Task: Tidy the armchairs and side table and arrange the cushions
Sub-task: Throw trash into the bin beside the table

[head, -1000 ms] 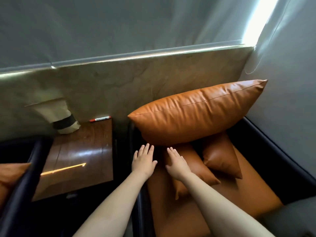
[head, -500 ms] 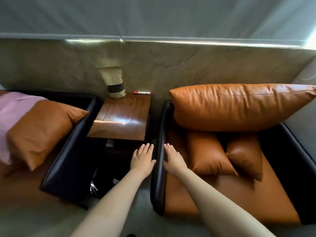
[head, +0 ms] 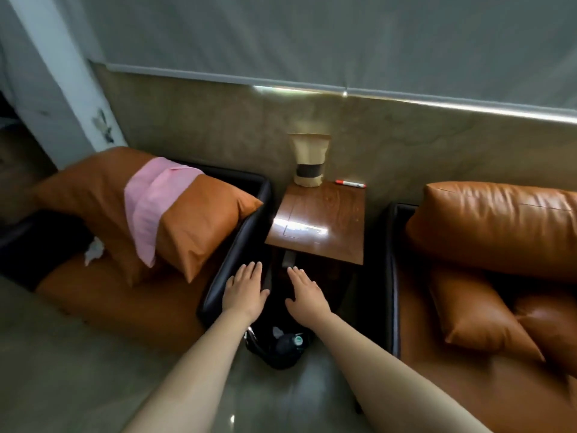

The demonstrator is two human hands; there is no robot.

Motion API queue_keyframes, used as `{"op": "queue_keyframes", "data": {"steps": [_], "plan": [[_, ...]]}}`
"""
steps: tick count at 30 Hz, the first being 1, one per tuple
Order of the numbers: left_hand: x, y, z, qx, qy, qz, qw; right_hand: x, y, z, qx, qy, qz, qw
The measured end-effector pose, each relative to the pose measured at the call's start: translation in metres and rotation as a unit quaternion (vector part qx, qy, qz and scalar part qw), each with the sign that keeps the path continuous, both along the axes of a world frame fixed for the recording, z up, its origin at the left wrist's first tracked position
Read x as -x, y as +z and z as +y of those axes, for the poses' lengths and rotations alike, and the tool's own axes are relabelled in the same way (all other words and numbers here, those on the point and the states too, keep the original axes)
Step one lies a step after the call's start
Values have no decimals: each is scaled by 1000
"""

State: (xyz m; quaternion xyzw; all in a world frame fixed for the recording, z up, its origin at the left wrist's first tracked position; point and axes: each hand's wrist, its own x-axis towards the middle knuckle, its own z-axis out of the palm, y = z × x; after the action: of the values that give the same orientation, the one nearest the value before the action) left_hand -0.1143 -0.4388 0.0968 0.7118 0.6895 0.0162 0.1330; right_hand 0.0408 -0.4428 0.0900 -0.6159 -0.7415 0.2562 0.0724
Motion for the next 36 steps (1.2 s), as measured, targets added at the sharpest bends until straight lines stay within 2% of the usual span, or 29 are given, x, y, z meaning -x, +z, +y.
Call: {"op": "queue_keyframes", "data": {"steps": [5,13,19,27,36], "plan": [[94,10,10,-16,23,5,1000,91,12,16,-11,26,14,1000],[170,4,51,-25,22,-11,999,164,27,88,-32,8,16,999],[224,6,137,-37,-4,-7,999,222,22,168,-33,11,30,999],[306,17,251,-36,29,-13,999,295,17,277,-19,29,29,999],[381,-7,309,-3,17,3,1000,380,-4,326,1,57,9,998]]}}
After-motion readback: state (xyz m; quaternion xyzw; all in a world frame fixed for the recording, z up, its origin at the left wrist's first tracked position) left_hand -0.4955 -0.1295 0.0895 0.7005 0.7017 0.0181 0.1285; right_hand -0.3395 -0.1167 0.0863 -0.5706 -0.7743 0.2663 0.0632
